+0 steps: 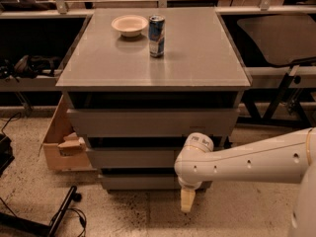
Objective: Open middle drawer
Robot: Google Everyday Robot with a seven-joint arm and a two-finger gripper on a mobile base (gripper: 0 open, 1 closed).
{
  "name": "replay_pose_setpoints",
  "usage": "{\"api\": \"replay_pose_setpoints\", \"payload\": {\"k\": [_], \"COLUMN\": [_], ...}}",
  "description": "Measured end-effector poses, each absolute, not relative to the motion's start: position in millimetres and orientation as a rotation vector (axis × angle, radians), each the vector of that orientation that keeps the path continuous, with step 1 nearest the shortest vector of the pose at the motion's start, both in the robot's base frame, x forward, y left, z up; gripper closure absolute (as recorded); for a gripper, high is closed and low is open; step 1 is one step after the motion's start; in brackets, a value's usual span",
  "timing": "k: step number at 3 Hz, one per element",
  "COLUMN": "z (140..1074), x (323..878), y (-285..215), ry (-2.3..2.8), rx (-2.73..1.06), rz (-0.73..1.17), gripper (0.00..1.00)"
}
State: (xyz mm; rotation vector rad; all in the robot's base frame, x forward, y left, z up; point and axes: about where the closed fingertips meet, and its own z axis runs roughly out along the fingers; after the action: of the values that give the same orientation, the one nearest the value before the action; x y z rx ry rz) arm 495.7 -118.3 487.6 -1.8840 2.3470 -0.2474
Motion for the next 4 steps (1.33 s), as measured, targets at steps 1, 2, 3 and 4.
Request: {"api": "replay_pose_setpoints", "payload": {"k": [1,2,3,4], "z": [468,454,441,434], "x": [528,556,579,598], "y": [-113,-107,-100,-90], "ry": [2.297,2.258,2.232,2.202], "rx": [-1.885,-1.887,-1.871,-1.861], "rz": [-0.265,-0.271,-0.252,-0.241], "gripper": [0.0,0.0,0.0,0.0]}}
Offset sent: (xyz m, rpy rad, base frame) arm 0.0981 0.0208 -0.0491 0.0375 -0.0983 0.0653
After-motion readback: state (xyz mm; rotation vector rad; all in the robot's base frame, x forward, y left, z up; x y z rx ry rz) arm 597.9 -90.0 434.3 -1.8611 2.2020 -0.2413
